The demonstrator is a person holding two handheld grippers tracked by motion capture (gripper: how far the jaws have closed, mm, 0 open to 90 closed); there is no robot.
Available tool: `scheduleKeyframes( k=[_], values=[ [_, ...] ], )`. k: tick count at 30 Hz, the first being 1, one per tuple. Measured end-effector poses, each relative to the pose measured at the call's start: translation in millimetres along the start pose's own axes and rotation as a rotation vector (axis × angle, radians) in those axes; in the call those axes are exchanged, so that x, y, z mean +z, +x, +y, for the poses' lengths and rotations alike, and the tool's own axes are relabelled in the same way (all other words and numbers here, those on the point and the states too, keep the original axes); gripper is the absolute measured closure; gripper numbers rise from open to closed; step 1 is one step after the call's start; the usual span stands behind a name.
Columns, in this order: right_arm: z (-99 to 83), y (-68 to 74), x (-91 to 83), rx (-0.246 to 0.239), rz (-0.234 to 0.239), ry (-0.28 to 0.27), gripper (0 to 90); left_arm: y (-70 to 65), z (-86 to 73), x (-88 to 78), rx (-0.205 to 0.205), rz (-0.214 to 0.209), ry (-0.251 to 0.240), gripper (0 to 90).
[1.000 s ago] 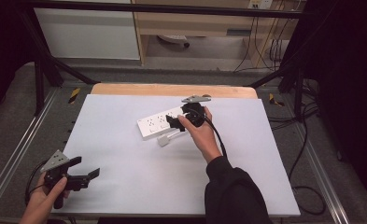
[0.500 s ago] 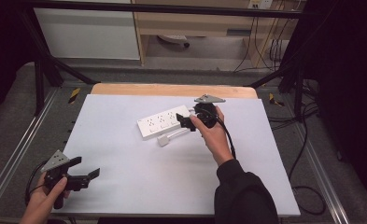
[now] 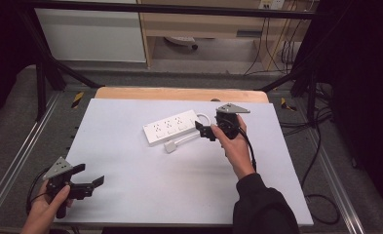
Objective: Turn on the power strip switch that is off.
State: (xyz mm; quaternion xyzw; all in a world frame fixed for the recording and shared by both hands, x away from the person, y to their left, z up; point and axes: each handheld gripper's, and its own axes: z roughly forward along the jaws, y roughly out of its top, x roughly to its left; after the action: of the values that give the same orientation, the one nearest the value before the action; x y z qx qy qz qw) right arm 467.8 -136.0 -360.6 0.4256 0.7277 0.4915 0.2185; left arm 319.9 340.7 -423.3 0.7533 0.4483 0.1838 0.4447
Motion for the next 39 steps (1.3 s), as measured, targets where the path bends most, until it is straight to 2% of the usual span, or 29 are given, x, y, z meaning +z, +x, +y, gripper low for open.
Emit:
scheduleKeyframes(
  k=[15, 20, 26, 39],
  values=[
    [-22.5, -20.9, -46.3, 0.014, -0.045, -0.052, 6.9, -0.5, -0.3, 0.2, 0.000, 0.003, 0.005, 7.4],
    [-34.7, -26.5, -60.8, 0.026, -0.074, -0.080, 7.0, -0.7, -0.2, 0.3, 0.000, 0.005, 0.005, 7.4],
    [-50.6, -32.8, -78.9, 0.033, -0.083, -0.118, 7.4, -0.9, -0.1, -0.4, -0.003, 0.007, -0.005, 7.4],
    [-87.0, -47.7, -113.4, 0.037, -0.131, -0.120, 7.5, -1.0, 0.0, -0.3, -0.005, 0.009, -0.003, 7.4]
  ],
)
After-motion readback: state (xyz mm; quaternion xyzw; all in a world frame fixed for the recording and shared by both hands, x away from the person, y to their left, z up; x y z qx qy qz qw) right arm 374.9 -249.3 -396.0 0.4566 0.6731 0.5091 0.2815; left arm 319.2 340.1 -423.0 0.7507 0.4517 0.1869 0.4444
